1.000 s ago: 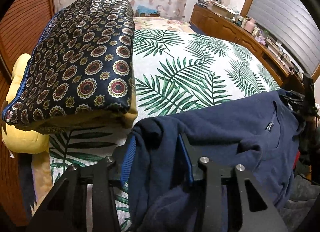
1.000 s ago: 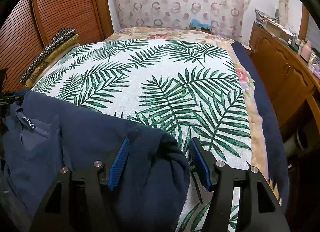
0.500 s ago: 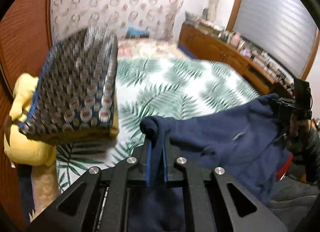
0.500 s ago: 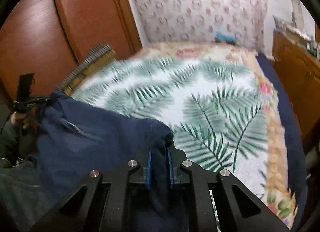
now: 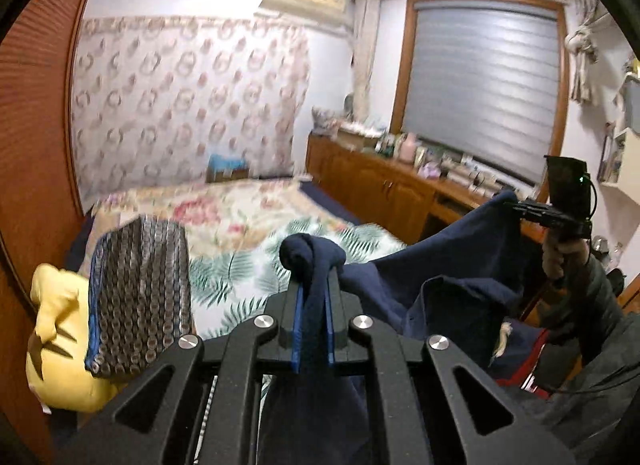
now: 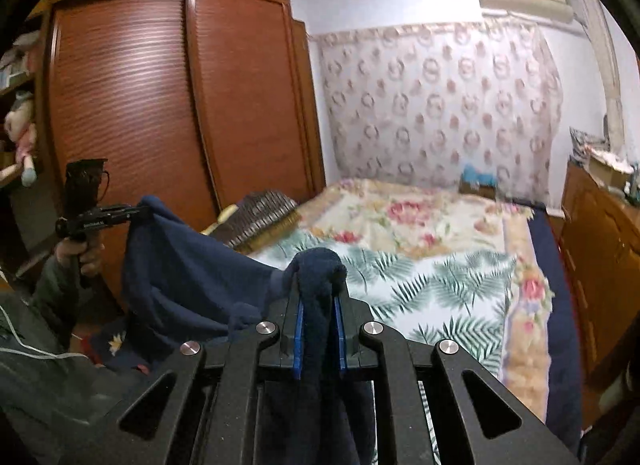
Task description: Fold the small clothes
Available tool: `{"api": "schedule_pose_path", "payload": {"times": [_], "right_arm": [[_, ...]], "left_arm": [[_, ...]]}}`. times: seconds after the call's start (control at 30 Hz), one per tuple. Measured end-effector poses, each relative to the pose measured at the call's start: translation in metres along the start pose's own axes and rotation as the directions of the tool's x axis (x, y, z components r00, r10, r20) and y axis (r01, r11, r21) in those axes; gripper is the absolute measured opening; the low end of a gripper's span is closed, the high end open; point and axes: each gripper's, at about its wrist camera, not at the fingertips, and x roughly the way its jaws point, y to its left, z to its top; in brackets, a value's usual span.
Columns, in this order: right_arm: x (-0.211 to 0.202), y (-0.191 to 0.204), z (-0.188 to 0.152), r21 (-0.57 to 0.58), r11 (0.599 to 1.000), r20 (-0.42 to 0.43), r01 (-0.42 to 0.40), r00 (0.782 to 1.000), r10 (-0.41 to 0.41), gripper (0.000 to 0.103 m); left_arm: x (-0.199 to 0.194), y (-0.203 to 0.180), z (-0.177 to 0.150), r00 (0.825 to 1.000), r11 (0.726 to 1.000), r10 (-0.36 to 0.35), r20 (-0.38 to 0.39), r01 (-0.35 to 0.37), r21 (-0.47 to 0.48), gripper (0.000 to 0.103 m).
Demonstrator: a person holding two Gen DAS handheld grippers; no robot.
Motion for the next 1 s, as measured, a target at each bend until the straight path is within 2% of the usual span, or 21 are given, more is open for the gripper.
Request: {"api": "schedule_pose_path", "payload": {"times": [0.23,0.37,0.53,0.6,0.7,0.83,1.0], "right_arm": [[-0.065,0.014,0.035,-0.026,1.000,0.131,-0.001,0.991,0.005,0.012],[-0.097,0.021,0.063,-0.063,0.997,0.208,0.047,0.978,-0.032,0.012],[-0.132,0.025,0.083,-0.088,0.989,0.287,0.116,0.954,-0.087,0.012],[-0.143,0.023,0.084,-0.083,0.986,0.304,0.145,0.946,-0.114,0.012],[-0.146,0.028,0.069,-0.079,0.980,0.301,0.184,0.941,-0.152,0.012],[-0.123,0.055,0.058,-0.072,0.973,0.270,0.219,0.943,-0.193,0.012],[-0.109,0.067,0.075,-0.064,0.961,0.226,0.269,0.942,-0.249,0.012]], "left_arm": [[-0.049,-0.010,0.043,0.992,1.000,0.000,0.124,-0.003,0.028,0.009],[-0.078,-0.013,0.078,0.976,0.999,0.006,0.218,-0.016,0.045,0.009],[-0.105,-0.019,0.107,0.950,0.993,0.050,0.309,-0.080,0.086,0.009],[-0.106,-0.017,0.110,0.946,0.991,0.058,0.318,-0.092,0.092,0.009],[-0.102,-0.019,0.108,0.945,0.989,0.071,0.318,-0.109,0.102,0.009],[-0.086,-0.016,0.104,0.951,0.989,0.072,0.301,-0.107,0.100,0.009],[-0.065,-0.016,0.105,0.958,0.989,0.084,0.273,-0.115,0.098,0.009]]}}
